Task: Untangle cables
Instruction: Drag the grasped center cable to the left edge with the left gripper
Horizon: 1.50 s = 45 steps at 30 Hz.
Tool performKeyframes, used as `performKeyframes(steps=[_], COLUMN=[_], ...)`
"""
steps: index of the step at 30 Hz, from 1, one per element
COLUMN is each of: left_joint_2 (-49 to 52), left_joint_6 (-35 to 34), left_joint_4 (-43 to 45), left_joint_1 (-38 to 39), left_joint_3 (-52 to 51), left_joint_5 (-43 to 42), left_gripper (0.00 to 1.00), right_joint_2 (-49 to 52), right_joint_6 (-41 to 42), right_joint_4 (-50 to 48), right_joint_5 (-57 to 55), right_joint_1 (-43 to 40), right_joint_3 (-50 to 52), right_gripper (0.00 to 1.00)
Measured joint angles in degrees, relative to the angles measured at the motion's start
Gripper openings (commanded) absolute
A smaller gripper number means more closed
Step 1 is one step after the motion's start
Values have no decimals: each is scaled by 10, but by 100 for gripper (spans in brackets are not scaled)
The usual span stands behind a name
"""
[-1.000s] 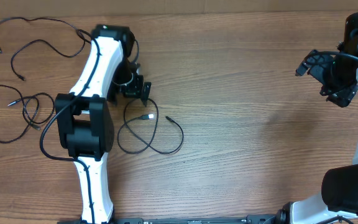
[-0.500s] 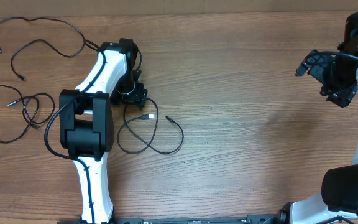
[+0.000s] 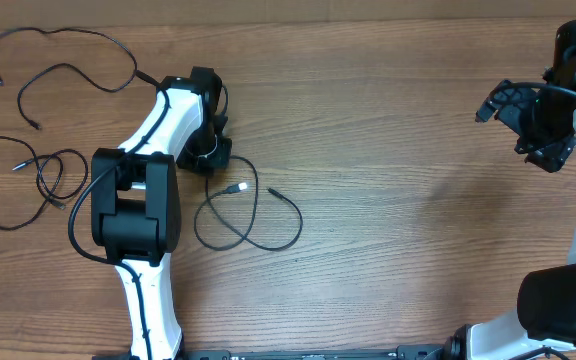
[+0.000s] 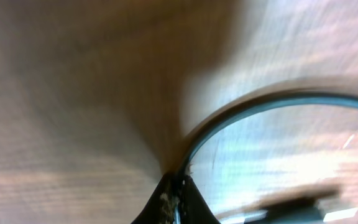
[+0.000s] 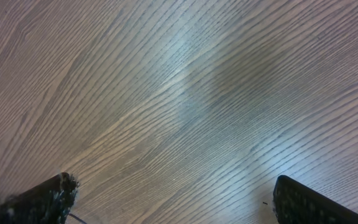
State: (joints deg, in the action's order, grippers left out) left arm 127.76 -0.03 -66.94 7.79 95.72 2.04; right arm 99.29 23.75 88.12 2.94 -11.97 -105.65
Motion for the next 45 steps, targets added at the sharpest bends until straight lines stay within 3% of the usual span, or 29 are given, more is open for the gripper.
performKeyframes(steps=[6,10,15,21,32,37,45], left_joint_2=[19,-13,-159,-337,-476,-499,-499], left_joint_6=[-39,-123,-192,-227,-347,-396,-419], left_joint_4=[-111,-136,-119,-124,-177,-212,-217], left_joint_1=[0,0,-3,-31,-182,-262,-380], left_joint_3=[63,151,176,195,195,195,181], left_joint_5=[-1,-1,-1,-1,-3,-3,-3], left_gripper=[4,4,4,4,4,4,4], right_joint_2=[0,0,0,0,0,0,0], right_joint_6=[0,0,0,0,0,0,0], right_joint_4=[0,0,0,0,0,0,0], right_joint_5=[0,0,0,0,0,0,0], right_joint_1=[0,0,0,0,0,0,0], right_joint_3=[0,0,0,0,0,0,0], right_gripper=[100,100,100,100,100,100,100])
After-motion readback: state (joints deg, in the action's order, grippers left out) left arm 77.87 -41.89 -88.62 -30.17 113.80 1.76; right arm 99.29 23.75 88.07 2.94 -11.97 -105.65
